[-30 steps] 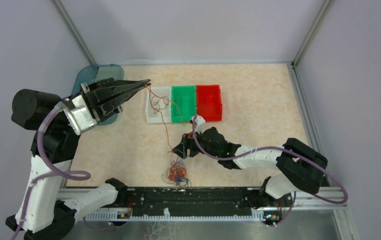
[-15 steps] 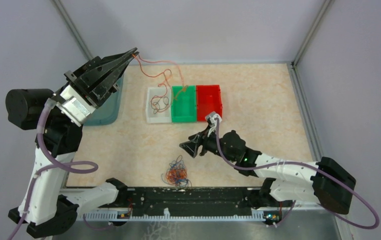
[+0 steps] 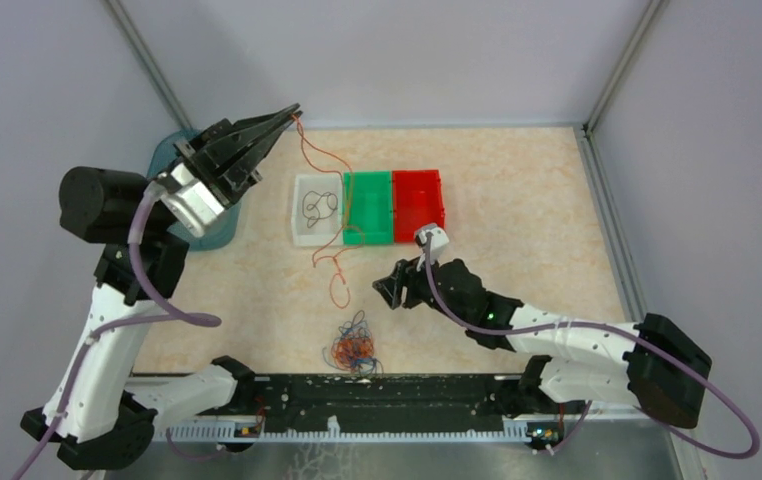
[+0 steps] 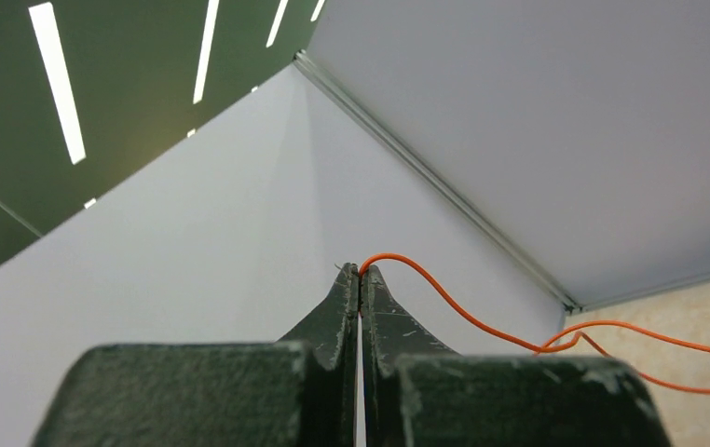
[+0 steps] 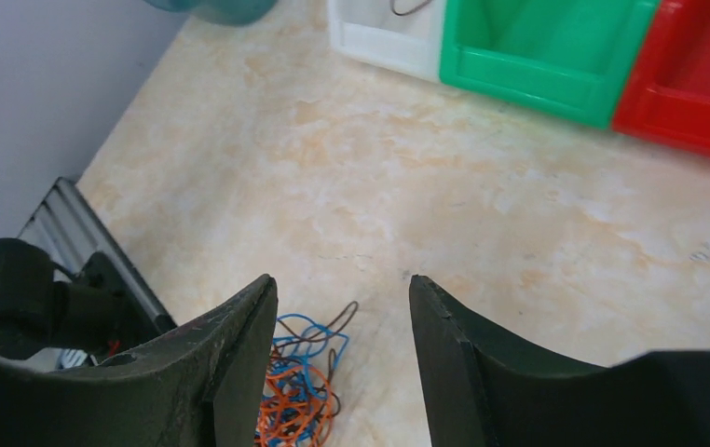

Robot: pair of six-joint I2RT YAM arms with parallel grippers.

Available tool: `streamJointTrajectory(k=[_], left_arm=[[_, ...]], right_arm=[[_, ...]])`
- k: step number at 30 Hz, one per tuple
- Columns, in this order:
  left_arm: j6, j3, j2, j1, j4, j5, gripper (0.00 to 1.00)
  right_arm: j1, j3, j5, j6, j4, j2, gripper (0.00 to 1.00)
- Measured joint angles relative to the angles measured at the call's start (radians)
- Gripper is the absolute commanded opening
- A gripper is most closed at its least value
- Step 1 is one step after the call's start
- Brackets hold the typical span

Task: Untangle the cables

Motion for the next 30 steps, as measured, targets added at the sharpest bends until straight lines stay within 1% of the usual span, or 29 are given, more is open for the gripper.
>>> streamJointTrajectory(k=[5,9,15,19,30], left_arm=[[0.007,-0.124,-0.021,0.000,-0.012,-0.012,0.00],[0.019,-0.214,-0.029,0.000,-0.027,-0.020,0.00],[0.030,-0.310,-0.022,-0.003,-0.026,-0.035,0.00],[0.053,-0.349,0.010,-0.005,-0.021,-0.053,0.00],[0.132,-0.443,0.149,-0.008,0.066,-0.141,0.00]], right_arm=[[-0.001,0.010,0.115,0.023,-0.084,-0.005,0.55],[-0.008,0.010,0.196,0.049,-0.140,-0.048,0.55],[-0.054,0.010,0.306,0.101,-0.226,-0.140,0.54],[-0.090,0.010,0.366,0.131,-0.290,-0.173,0.53],[-0.109,0.010,0.411,0.143,-0.338,-0.217,0.53]])
